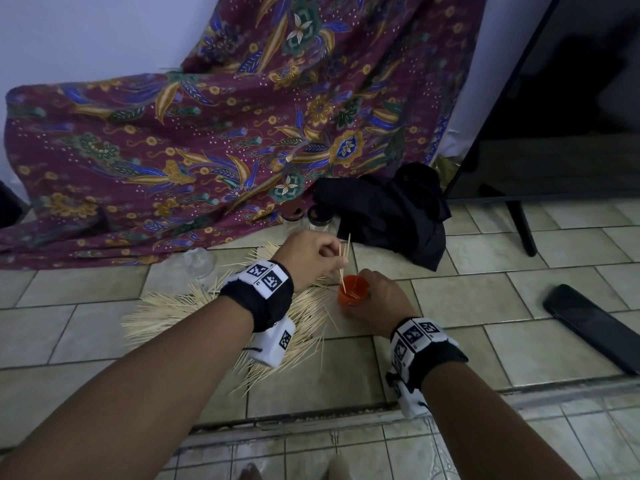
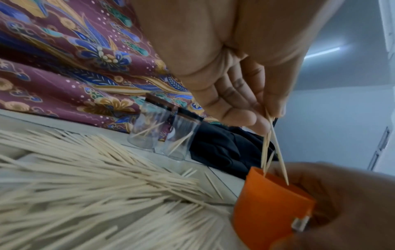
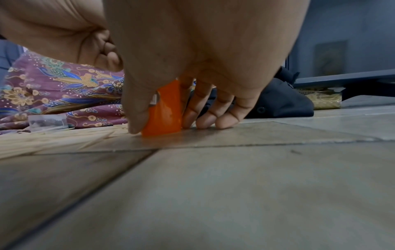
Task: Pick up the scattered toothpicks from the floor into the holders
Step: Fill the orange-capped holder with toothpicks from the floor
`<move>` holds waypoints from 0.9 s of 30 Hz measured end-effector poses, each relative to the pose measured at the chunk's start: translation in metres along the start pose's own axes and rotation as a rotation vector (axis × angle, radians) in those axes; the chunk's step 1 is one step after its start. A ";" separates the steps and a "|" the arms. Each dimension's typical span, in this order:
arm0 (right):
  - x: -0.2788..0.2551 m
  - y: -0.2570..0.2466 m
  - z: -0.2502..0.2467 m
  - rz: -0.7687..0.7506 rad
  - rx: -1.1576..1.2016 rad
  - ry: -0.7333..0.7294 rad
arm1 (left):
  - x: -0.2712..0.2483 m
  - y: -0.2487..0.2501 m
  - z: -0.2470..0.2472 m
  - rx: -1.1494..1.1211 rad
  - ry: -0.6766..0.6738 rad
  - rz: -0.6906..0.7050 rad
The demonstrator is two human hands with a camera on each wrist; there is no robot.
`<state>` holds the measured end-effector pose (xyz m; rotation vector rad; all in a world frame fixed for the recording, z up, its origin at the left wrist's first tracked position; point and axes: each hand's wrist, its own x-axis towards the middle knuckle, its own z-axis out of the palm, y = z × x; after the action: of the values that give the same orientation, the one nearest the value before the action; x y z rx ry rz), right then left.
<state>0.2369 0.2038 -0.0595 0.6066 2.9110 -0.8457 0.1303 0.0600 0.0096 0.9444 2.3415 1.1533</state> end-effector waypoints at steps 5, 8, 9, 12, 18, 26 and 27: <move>0.001 0.001 0.001 0.002 0.003 0.006 | 0.002 -0.004 0.015 0.006 -0.046 0.010; 0.001 0.002 0.002 -0.005 0.005 0.013 | 0.005 -0.009 0.020 0.090 -0.053 0.009; 0.001 0.003 0.003 -0.008 0.007 0.013 | 0.005 -0.011 0.020 0.092 -0.049 0.003; 0.002 0.004 0.003 -0.014 0.009 0.015 | 0.007 -0.011 0.024 0.116 -0.051 0.003; 0.004 0.004 0.005 -0.016 -0.005 0.026 | 0.006 -0.015 0.027 0.244 -0.143 0.069; 0.000 0.002 0.004 -0.035 0.000 0.039 | -0.001 -0.023 -0.002 0.393 -0.132 0.074; -0.001 0.002 0.003 -0.034 0.009 0.045 | -0.003 -0.025 -0.007 0.433 -0.148 0.058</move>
<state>0.2384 0.2034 -0.0631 0.5857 2.9673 -0.8602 0.1178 0.0431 -0.0066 1.1997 2.4997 0.5750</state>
